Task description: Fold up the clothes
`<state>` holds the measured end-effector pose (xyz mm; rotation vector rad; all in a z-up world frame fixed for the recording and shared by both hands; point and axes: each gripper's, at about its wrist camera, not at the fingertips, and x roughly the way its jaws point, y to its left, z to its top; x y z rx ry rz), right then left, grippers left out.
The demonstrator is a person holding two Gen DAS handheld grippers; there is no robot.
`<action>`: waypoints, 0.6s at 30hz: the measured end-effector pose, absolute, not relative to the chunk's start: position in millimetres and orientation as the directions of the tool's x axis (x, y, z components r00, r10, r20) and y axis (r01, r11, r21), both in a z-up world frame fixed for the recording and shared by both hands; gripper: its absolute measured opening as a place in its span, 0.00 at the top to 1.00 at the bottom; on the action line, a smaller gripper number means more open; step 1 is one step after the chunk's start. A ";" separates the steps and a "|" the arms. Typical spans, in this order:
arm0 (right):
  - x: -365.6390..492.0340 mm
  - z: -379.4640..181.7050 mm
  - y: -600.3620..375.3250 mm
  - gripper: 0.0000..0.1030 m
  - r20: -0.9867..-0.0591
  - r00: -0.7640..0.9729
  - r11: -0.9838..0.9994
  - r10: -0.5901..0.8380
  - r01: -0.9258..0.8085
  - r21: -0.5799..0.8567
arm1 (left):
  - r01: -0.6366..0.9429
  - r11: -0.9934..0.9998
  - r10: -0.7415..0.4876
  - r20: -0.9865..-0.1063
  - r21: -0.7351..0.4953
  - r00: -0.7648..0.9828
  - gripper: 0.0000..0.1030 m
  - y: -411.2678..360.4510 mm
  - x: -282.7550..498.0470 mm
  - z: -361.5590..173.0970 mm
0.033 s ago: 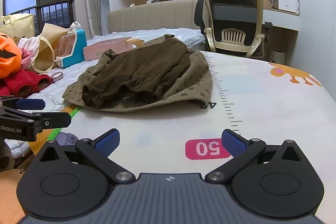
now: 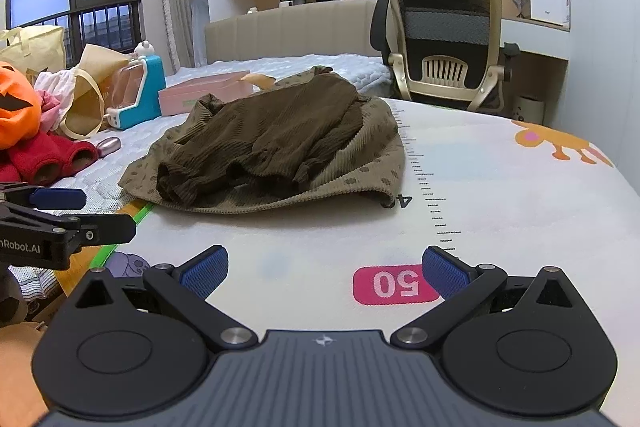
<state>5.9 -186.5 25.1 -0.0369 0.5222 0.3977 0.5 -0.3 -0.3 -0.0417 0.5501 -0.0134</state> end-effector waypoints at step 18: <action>11.2 35.5 -186.1 0.00 -0.501 0.784 0.922 0.367 -0.379 0.082 | -0.001 0.999 -0.025 -0.538 -0.047 0.842 0.00 2.9 4.2 -4.3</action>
